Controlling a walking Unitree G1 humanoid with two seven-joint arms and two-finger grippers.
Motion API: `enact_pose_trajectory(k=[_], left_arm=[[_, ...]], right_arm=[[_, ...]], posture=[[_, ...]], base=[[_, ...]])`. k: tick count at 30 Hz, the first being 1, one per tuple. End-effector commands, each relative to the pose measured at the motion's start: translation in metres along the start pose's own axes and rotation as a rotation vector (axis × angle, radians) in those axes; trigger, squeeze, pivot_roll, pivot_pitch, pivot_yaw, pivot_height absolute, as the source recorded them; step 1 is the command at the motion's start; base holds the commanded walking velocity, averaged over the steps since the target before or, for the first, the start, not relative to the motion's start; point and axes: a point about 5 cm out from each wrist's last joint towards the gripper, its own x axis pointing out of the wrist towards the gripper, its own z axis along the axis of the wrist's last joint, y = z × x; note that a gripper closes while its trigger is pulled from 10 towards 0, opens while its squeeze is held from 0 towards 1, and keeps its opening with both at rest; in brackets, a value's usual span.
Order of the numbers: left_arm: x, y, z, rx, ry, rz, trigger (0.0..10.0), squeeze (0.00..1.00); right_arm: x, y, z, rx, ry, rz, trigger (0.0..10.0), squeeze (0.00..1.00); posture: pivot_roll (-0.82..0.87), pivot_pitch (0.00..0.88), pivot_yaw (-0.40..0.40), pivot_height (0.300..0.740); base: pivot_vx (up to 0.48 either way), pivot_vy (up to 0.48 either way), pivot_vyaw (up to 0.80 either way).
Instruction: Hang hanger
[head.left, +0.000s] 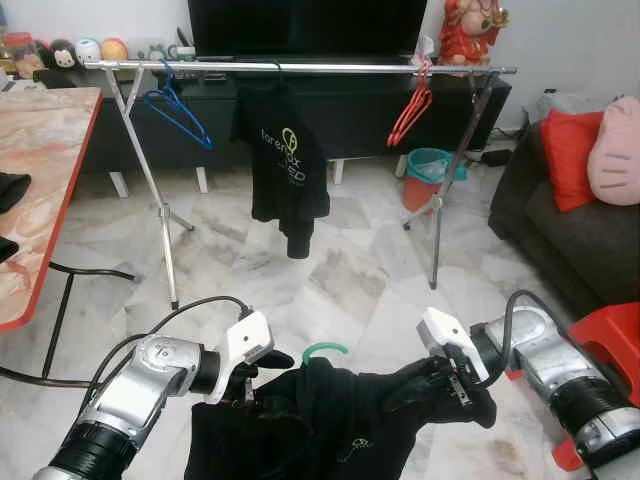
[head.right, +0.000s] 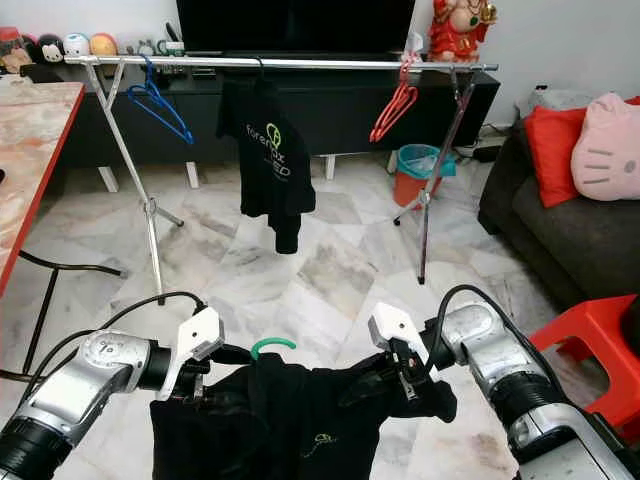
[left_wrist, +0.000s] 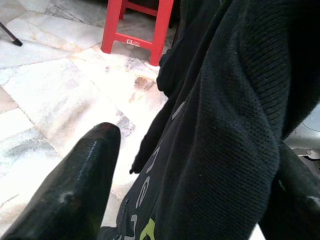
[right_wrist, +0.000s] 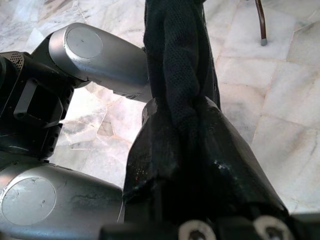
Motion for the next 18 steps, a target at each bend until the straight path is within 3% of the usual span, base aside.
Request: enact_pose_trajectory(k=[1,18], left_arm=[[-0.0025,0.0020,0.0014,0.010,0.000,0.006,0.0,0.00],[-0.0074,-0.0020,0.0030,-0.043,-0.073,-0.010,0.0,0.00]], right_arm=[[-0.0020,-0.0028,0.0143,-0.058,-0.034,0.007,10.0,0.00],[-0.0040,-0.0017,0.0101,-0.042,-0.043,-0.005,10.0,0.00]], posture=[[0.05,0.000,-0.094,0.740],[0.06,0.000,-0.090,0.740]], base=[[0.000,0.000,0.00],[0.000,0.000,0.00]])
